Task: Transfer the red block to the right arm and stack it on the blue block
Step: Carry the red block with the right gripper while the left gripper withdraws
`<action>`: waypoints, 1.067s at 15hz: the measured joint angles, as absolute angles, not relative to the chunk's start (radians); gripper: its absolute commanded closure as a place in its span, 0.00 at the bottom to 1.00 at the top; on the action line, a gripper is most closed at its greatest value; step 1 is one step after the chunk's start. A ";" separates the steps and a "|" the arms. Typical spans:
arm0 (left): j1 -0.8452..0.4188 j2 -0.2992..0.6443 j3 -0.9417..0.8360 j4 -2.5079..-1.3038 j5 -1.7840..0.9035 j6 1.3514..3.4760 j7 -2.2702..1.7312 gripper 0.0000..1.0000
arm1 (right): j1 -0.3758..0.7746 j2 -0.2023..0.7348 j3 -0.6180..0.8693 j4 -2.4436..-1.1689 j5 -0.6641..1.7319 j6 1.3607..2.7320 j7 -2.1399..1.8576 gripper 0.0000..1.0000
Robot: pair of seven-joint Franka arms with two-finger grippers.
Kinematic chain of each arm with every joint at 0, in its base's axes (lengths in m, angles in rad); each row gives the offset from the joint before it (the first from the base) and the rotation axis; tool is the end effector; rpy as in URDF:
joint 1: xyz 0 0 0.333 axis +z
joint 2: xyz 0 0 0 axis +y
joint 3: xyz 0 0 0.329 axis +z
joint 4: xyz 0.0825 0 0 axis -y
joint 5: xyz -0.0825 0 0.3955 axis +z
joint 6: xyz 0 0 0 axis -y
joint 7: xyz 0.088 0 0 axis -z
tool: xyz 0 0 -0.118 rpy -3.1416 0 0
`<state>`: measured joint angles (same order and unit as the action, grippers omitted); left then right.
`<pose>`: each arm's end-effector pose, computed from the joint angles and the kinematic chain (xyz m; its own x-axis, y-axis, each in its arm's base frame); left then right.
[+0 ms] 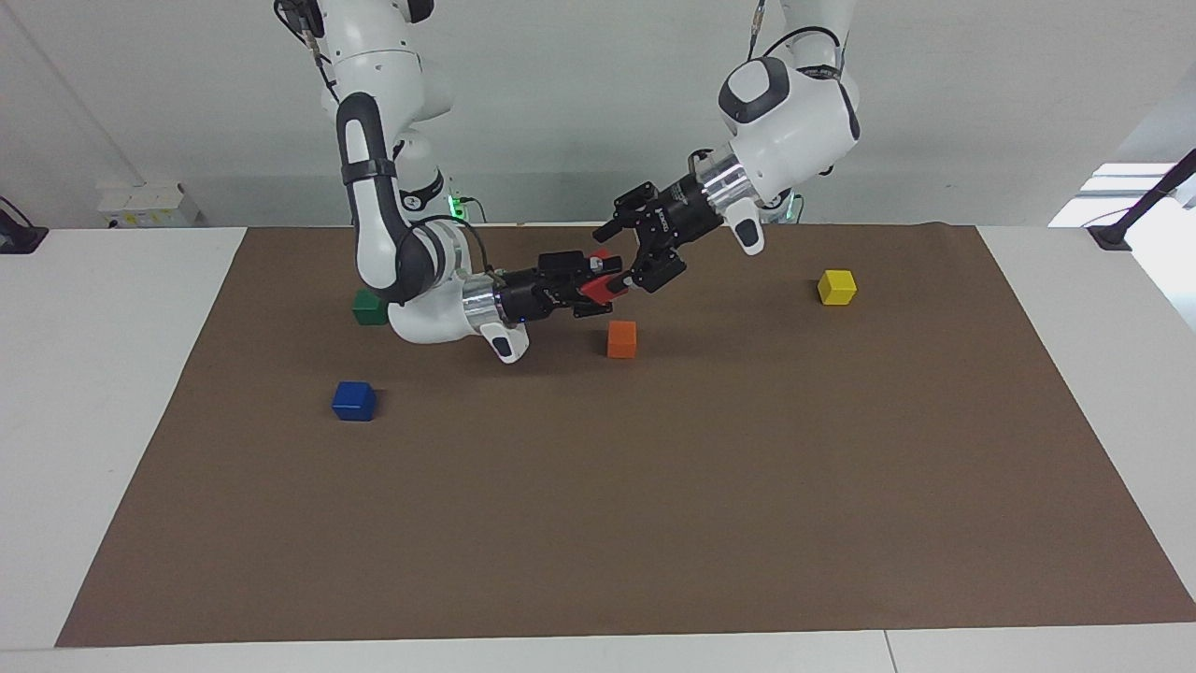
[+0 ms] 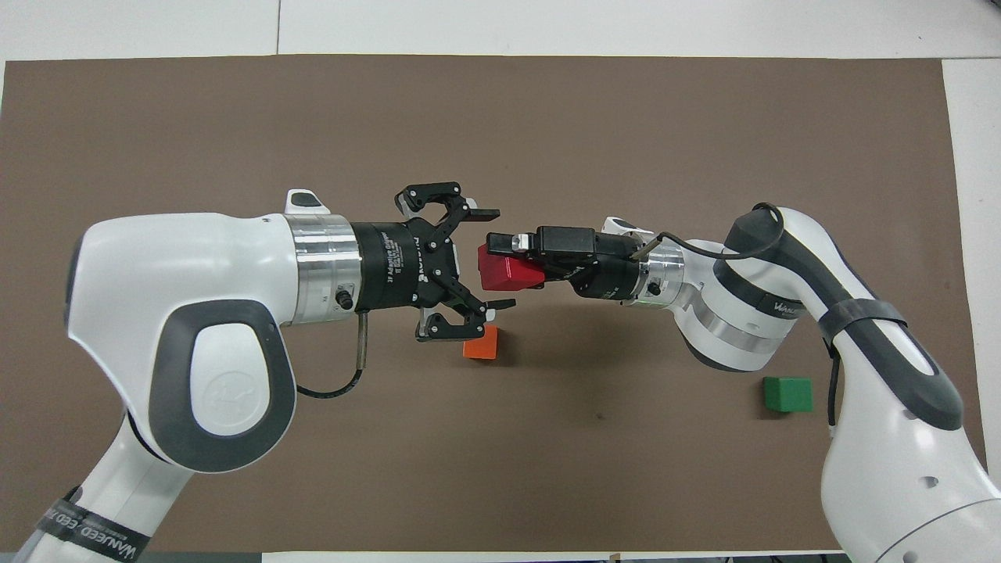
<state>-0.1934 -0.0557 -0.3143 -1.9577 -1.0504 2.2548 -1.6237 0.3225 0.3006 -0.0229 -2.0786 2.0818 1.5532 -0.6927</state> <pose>0.5029 -0.3193 0.5500 -0.0529 0.5804 -0.8126 0.9946 0.1036 0.0093 0.5523 0.2807 0.3714 0.9862 -0.0100 -0.1650 -0.1511 0.3509 -0.9242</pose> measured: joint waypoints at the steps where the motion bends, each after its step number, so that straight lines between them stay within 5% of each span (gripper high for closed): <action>1: -0.161 -0.067 -0.313 -1.959 -1.042 2.233 -1.624 0.00 | 0.322 0.301 -0.023 -2.079 2.082 1.553 -0.691 1.00; 7: 0.026 -0.082 -0.308 -1.962 -0.835 2.126 -1.618 0.00 | 0.311 0.254 -0.033 -2.066 2.046 1.656 -0.567 1.00; 10: 0.061 -0.082 -0.308 -1.961 -0.732 2.128 -1.617 0.00 | 0.243 0.166 -0.038 -2.044 1.849 1.777 -0.409 1.00; 16: 0.138 -0.082 -0.307 -1.944 -0.527 2.127 -1.383 0.00 | 0.005 0.097 -0.045 -2.005 1.350 1.790 -0.236 1.00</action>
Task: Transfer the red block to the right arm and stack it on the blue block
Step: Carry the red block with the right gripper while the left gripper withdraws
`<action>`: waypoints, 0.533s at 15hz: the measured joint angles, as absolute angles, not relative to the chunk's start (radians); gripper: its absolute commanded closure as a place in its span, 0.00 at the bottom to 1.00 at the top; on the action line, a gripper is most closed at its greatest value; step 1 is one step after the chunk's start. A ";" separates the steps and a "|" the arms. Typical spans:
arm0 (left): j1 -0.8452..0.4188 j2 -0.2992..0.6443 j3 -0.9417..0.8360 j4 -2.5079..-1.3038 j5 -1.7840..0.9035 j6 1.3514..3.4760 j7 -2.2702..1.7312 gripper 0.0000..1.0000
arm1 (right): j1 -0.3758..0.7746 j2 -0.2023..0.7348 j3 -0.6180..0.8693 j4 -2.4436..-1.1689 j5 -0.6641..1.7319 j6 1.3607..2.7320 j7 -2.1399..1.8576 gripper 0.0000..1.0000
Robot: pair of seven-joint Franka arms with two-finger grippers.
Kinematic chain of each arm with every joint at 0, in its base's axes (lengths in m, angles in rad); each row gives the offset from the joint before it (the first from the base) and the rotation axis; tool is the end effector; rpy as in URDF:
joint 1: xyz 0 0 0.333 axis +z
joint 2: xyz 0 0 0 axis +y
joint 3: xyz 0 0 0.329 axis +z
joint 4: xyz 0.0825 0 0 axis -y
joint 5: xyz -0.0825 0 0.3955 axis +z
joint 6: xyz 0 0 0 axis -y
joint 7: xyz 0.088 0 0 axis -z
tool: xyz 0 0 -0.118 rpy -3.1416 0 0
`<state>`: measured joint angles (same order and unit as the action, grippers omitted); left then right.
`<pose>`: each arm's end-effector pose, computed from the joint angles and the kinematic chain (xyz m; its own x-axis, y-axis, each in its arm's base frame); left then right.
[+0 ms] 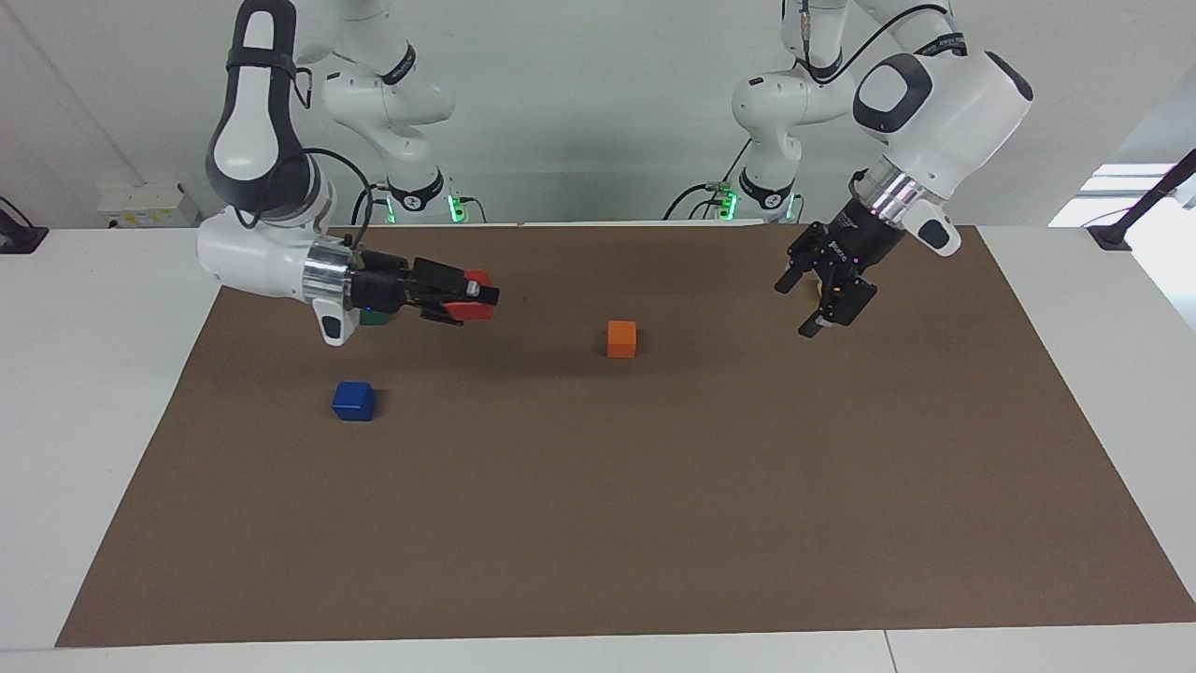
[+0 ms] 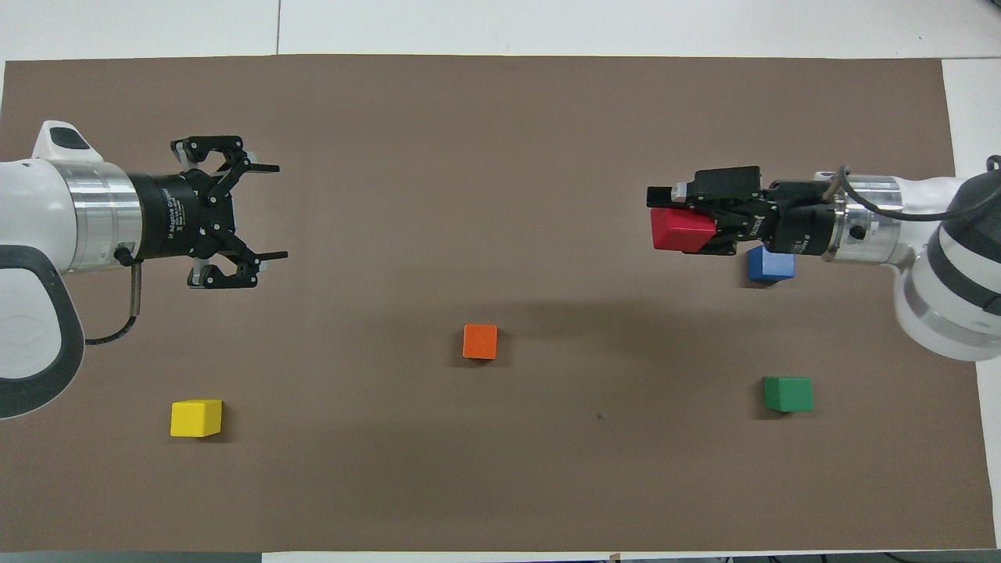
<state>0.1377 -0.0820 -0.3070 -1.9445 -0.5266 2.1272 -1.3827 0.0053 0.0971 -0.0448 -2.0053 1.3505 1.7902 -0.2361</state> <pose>0.5630 -0.1284 0.5461 0.1849 0.8911 -0.4145 0.9580 -0.0692 0.2784 0.5855 0.0713 0.4481 0.9503 -0.1939 -0.2437 -0.2887 -0.2550 -0.9228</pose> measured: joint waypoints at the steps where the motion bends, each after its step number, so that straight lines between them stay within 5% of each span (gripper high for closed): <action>1: 0.155 -0.082 -0.307 -1.944 -0.513 2.127 -1.348 0.00 | -0.017 0.102 -0.045 -1.993 1.276 1.791 -0.226 1.00; 8: 0.242 -0.065 -0.306 -1.879 -0.285 2.019 -0.933 0.00 | -0.055 0.155 -0.044 -1.838 0.761 1.857 -0.059 1.00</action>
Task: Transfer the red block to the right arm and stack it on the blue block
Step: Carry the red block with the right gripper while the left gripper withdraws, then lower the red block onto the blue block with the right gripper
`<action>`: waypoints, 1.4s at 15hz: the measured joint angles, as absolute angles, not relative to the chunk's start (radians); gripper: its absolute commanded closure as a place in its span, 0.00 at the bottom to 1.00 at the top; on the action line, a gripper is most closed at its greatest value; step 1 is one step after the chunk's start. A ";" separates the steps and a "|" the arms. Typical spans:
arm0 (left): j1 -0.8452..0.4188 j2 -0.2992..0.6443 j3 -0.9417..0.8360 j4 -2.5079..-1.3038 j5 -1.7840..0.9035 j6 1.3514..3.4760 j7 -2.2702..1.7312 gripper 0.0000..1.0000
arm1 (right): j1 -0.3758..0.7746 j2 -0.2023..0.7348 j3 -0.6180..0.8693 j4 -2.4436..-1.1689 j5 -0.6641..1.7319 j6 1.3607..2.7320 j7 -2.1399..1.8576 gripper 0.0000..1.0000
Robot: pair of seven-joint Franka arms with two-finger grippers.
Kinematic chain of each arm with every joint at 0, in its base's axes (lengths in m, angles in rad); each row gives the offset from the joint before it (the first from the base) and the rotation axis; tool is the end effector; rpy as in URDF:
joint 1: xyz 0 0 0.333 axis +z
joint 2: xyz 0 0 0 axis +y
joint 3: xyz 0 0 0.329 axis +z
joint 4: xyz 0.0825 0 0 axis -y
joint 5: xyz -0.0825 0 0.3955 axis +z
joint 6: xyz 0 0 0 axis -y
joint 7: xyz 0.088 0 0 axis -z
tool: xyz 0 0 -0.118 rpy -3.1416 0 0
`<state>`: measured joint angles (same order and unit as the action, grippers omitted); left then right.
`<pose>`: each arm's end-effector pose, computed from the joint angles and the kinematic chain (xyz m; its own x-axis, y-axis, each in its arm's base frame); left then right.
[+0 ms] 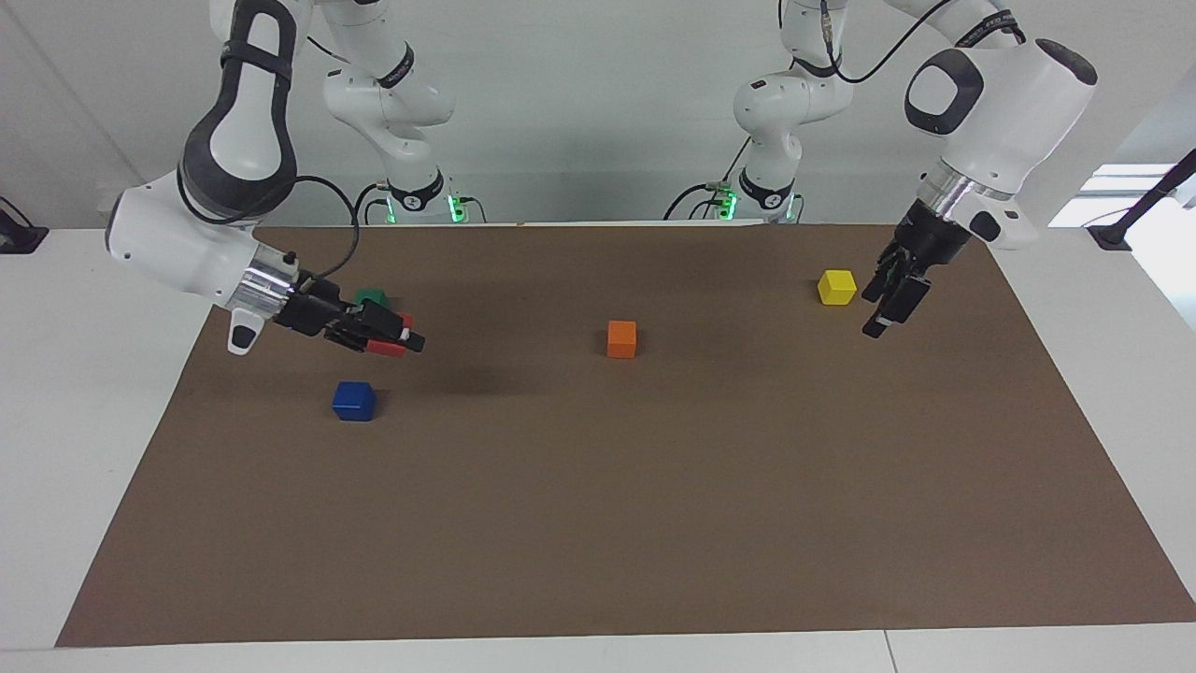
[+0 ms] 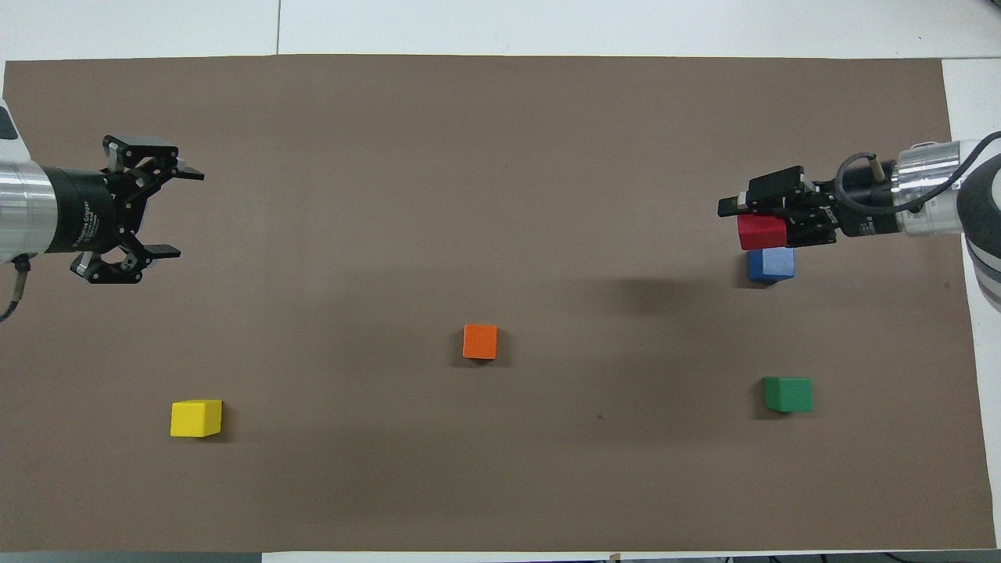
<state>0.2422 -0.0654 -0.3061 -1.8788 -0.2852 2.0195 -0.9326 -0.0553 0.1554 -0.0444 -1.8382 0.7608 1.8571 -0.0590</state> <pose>0.5735 -0.0599 0.5548 0.5784 0.8105 -0.0925 0.7920 -0.5308 0.3015 0.6112 0.0012 0.4512 0.9539 -0.2485 -0.1685 -0.2978 -0.7129 -0.6349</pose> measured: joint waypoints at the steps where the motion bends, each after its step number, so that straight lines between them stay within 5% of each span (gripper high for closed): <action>1: 0.242 -0.062 -0.307 -1.867 -0.250 1.999 -0.883 0.00 | -0.055 0.160 -0.044 -1.814 0.697 1.860 -0.040 1.00; 6: 0.243 -0.046 -0.307 -1.796 -0.043 1.797 -0.457 0.00 | -0.054 0.197 -0.044 -1.738 0.355 1.917 -0.009 1.00; 13: 0.239 0.062 -0.323 -1.512 0.040 1.515 -0.238 0.00 | -0.005 0.235 -0.038 -1.734 0.047 1.974 0.098 1.00; 21: 0.234 0.076 -0.334 -1.572 0.053 1.549 -0.234 0.00 | 0.036 0.339 -0.038 -1.757 -0.119 2.004 0.177 1.00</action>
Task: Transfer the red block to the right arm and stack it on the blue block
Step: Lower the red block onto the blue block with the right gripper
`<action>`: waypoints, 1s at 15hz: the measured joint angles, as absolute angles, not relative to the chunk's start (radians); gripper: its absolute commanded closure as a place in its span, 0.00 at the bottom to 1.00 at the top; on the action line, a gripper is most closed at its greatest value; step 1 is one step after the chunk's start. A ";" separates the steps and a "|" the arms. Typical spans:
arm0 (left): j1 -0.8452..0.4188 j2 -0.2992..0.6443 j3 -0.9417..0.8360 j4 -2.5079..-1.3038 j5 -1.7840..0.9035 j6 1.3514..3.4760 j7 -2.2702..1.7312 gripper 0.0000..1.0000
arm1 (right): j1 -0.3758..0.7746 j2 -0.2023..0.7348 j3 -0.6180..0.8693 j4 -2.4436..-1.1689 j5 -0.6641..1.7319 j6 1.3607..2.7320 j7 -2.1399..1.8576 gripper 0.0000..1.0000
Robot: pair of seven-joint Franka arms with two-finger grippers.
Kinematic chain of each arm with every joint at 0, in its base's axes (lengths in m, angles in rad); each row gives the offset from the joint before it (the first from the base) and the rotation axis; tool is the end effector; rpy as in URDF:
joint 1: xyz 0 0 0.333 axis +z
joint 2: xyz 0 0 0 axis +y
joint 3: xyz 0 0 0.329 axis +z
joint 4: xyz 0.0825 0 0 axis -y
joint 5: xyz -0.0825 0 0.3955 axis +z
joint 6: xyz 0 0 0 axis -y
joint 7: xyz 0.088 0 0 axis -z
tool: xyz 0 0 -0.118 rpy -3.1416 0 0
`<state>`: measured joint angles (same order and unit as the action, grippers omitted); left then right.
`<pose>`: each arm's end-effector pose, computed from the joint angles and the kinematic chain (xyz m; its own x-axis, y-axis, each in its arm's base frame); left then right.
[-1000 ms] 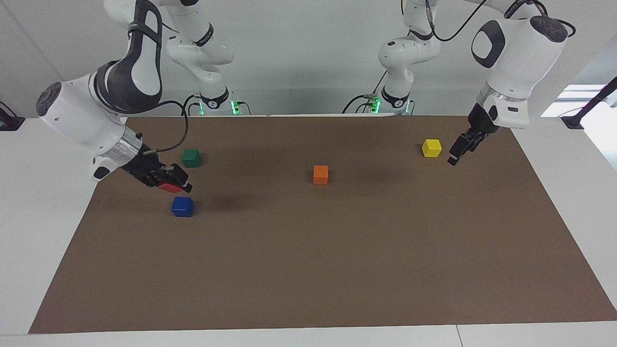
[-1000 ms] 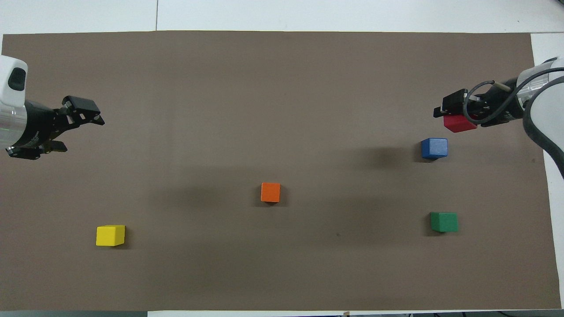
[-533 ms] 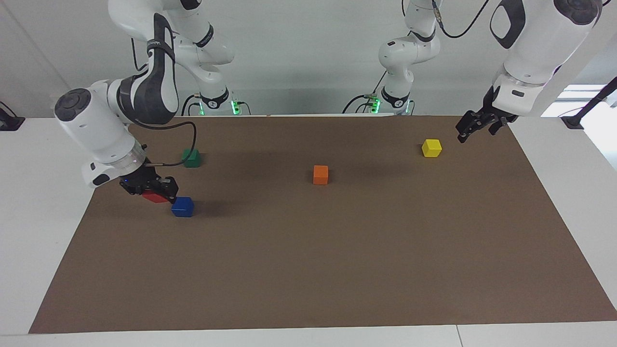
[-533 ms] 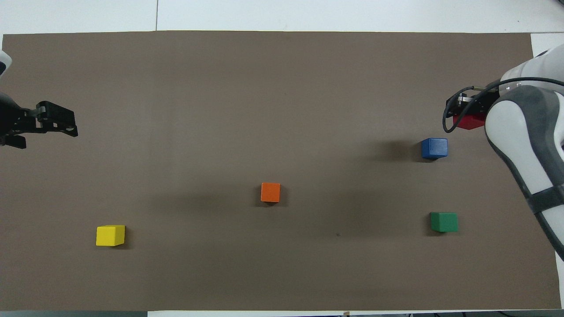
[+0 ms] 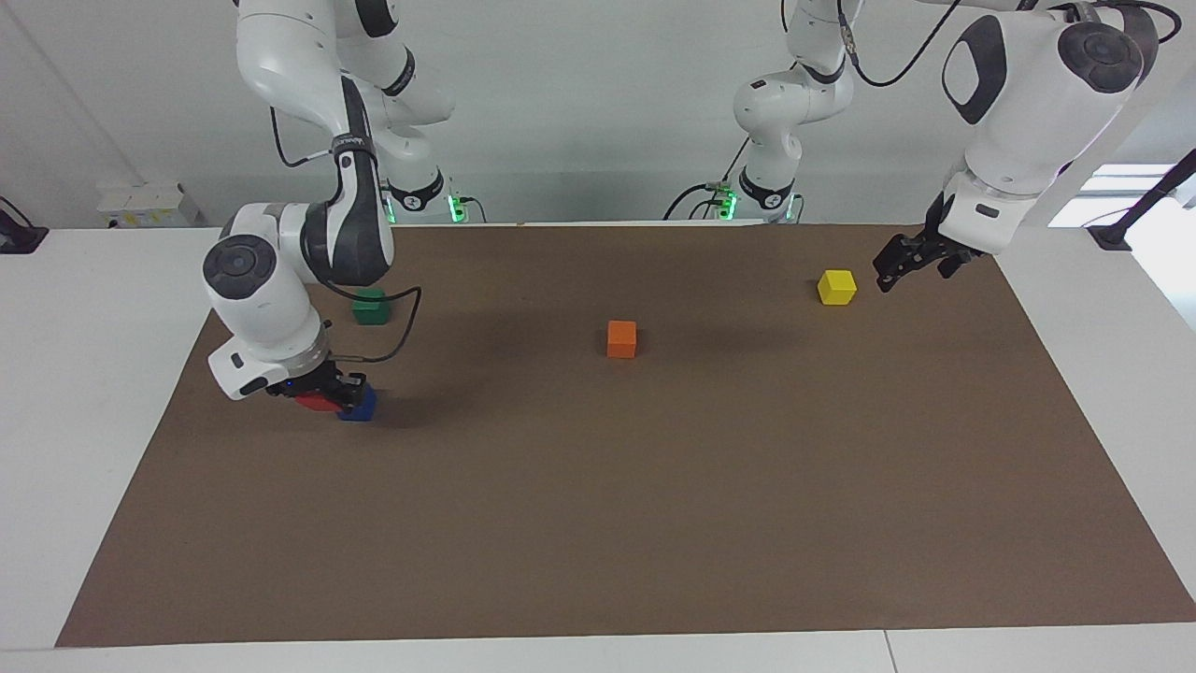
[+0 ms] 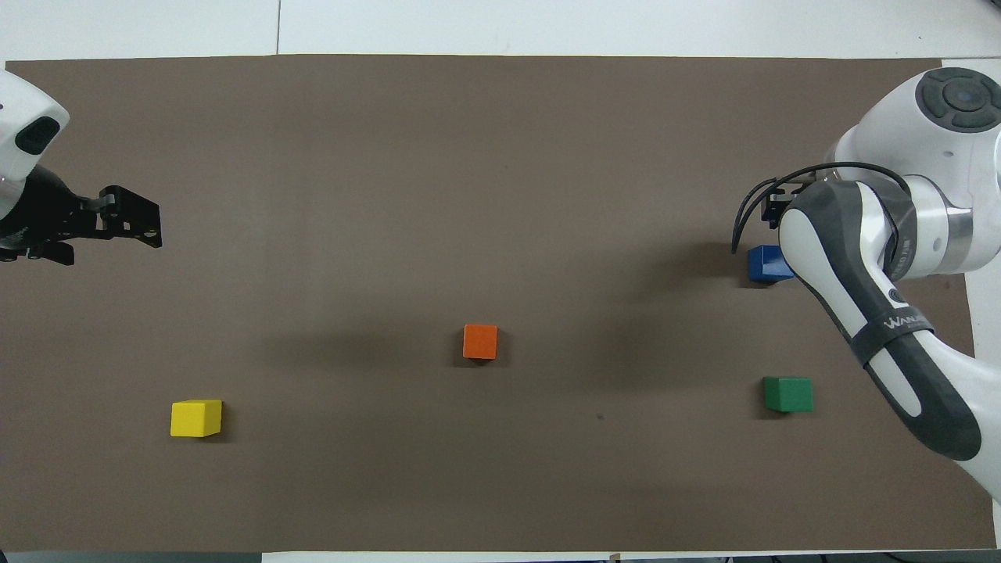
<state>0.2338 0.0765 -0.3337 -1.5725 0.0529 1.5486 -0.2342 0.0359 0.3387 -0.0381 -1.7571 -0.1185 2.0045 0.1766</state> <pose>0.5812 -0.0451 0.5822 0.9872 0.1339 -0.0870 0.1300 -0.9903 -0.0492 0.6478 -0.0079 0.3642 0.9893 -0.1265 -0.0725 -0.1164 -0.9847 0.1296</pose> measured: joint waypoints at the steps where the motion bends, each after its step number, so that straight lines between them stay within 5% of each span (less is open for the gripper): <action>1: 0.231 0.074 -0.334 -1.574 0.053 1.552 -0.234 0.00 | 0.036 0.346 -0.038 -1.758 -0.119 2.005 0.177 1.00; 15: 0.053 0.026 -0.200 -1.580 0.047 1.571 -0.234 0.00 | 0.058 0.325 -0.041 -1.807 -0.124 2.057 0.227 1.00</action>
<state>0.0526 0.0259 -0.2004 -1.5796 0.0471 1.5713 -0.2340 0.0576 0.3251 -0.0409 -1.8067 -0.1237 2.0573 0.2268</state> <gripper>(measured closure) 0.000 0.419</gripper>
